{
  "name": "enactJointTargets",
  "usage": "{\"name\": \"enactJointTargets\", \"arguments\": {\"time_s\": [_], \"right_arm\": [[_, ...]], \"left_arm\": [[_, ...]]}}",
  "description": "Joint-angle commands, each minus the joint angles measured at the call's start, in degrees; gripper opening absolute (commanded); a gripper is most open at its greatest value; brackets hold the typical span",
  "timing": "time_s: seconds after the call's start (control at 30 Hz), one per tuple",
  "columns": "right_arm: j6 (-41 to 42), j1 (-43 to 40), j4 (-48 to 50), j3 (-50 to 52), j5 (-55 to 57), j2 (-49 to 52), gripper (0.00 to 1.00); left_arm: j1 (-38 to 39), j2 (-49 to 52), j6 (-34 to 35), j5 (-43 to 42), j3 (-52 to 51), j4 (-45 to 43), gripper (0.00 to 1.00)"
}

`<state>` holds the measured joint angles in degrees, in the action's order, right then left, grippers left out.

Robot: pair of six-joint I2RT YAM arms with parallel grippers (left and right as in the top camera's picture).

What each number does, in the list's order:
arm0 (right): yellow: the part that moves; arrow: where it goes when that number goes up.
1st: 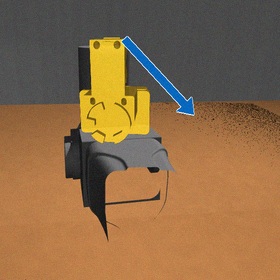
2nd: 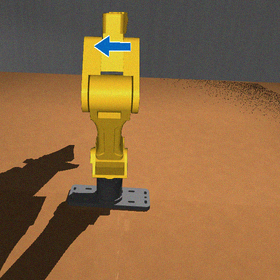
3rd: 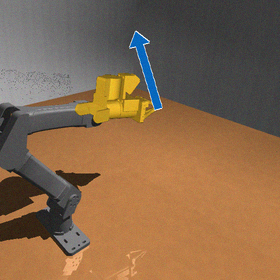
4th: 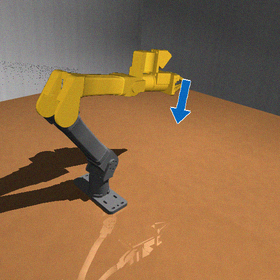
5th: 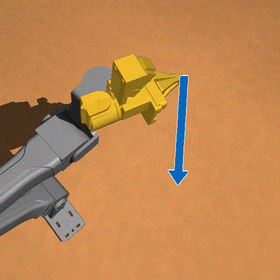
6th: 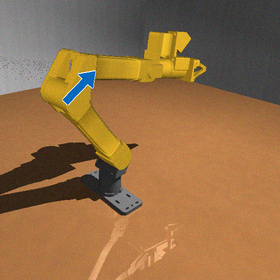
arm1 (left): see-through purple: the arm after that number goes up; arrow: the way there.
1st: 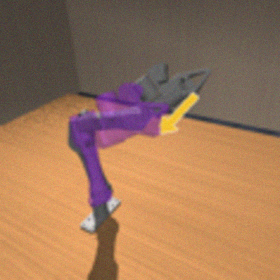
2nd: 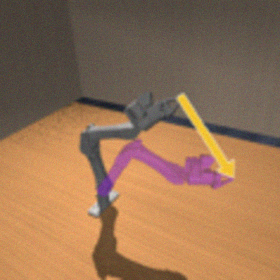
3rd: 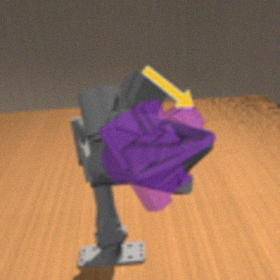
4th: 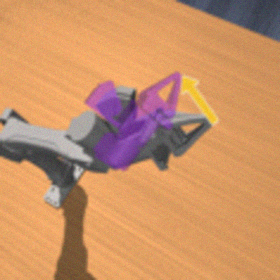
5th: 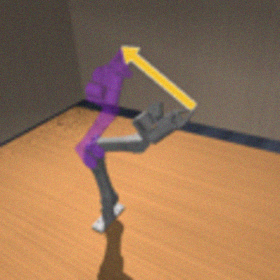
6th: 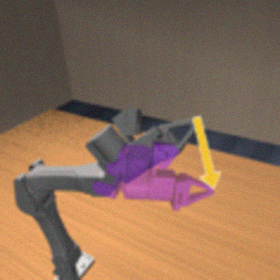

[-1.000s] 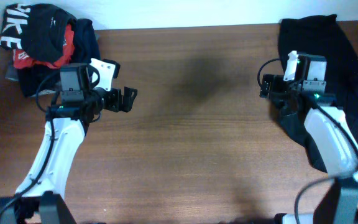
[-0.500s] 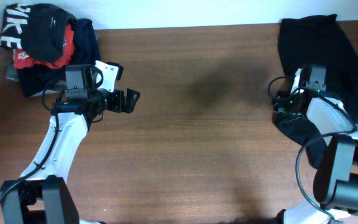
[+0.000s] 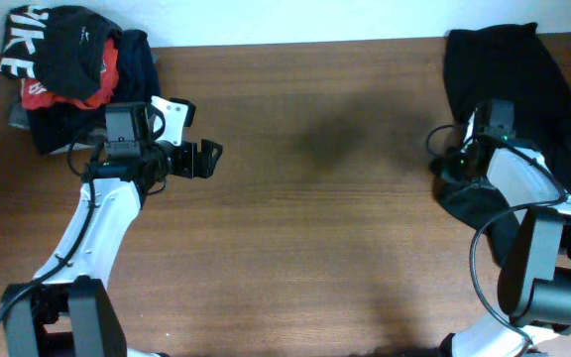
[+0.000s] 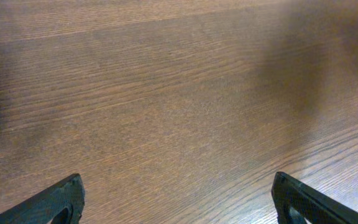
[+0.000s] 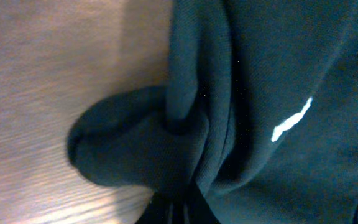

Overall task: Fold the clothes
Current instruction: 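Reach the right gripper to the black polo shirt and grasp it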

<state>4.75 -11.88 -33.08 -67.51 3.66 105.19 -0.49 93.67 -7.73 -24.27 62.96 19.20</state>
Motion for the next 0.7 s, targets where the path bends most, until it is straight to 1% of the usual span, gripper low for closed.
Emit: {"name": "enactJointTargets", "arguments": {"time_s": [0.0,0.1,0.2,0.33,0.47,0.5,0.6,0.63,0.67], "right_arm": [[0.6,5.3,-5.4,-7.9,-2.8,0.3,0.04],[0.6,9.7,-10.1,-13.9,-7.1,0.3,0.04],[0.7,14.6,-12.7,-19.2,-11.4,0.3,0.04],[2.2,20.9,-13.8,-24.0,-12.1,0.3,0.04],[4.8,26.7,-12.1,-25.5,-12.1,0.3,0.04],[4.8,27.7,-11.6,-25.5,-12.1,0.3,0.04],[5.4,31.1,-9.9,-25.5,-12.1,0.3,0.05],[5.4,31.9,-9.4,-25.5,-12.1,0.3,0.06],[5.4,32.7,-8.8,-25.6,-12.1,0.3,0.09]], "left_arm": [[0.0,0.6,3.3,-1.3,1.0,-1.3,0.94],[0.0,0.6,3.9,-1.3,1.7,-1.9,0.93],[-0.1,0.6,3.9,-1.3,2.8,-1.8,0.92],[-0.4,0.6,4.6,-1.2,3.9,-1.8,0.9],[-1.6,0.6,4.7,-1.2,4.0,-1.7,0.89],[-2.0,0.6,4.7,-1.2,4.0,-1.6,0.84],[-3.2,0.6,4.7,-1.2,4.0,-1.6,0.84],[-3.7,0.6,4.7,-1.2,4.0,-1.6,0.84],[-4.1,0.6,4.7,-1.2,4.0,-1.6,0.84]]}}
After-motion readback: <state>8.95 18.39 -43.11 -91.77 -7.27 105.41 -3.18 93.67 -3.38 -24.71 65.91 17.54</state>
